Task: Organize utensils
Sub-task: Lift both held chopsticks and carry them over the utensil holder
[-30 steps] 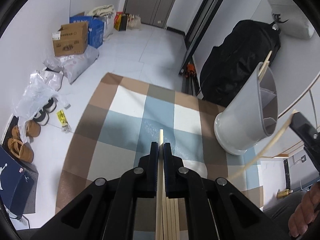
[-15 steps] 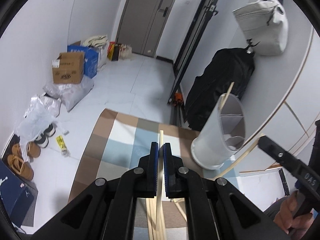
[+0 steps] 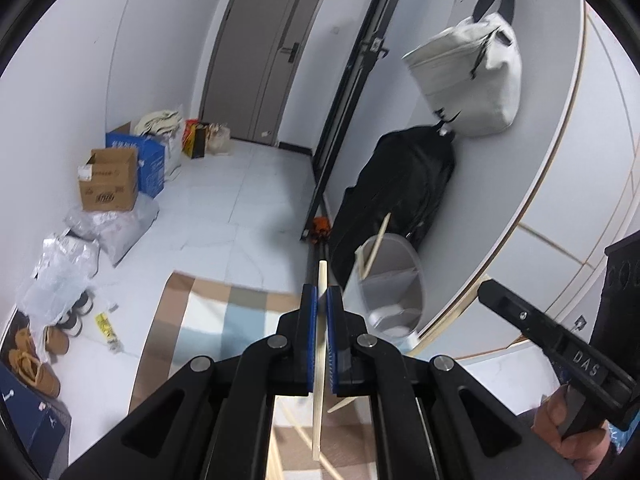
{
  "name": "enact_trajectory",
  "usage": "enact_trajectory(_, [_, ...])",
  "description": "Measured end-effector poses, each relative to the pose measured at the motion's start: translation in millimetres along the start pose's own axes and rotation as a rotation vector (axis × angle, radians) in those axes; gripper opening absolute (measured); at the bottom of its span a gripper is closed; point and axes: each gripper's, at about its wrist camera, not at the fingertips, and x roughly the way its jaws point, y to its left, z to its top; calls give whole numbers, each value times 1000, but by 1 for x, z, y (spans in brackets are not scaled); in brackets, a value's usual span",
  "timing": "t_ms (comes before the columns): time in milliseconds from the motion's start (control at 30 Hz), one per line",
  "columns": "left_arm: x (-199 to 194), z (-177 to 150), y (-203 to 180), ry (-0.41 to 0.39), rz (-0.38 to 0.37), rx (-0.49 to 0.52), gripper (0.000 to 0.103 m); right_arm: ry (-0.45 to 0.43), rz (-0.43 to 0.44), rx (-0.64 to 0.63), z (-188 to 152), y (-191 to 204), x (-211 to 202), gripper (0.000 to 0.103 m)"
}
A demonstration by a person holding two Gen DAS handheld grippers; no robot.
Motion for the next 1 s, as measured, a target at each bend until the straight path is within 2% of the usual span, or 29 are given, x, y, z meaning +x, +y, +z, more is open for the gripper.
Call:
enact_trajectory(167, [0, 27, -23, -23, -22, 35, 1, -25, 2, 2, 31, -2, -14, 4])
enact_trajectory(367, [5, 56, -41, -35, -54, 20, 1, -50, -16, 14, 71, -8, -24, 4])
enact_trajectory(667, [22, 106, -75, -107, -63, 64, 1, -88, -68, 18, 123, -35, -21, 4])
enact_trajectory(833, [43, 119, -83, -122, -60, 72, 1, -93, -96, 0, 143, -48, -9, 4])
enact_trajectory(1000, [67, 118, -87, -128, -37, 106, 1, -92, -123, -35, 152, -58, 7, 4])
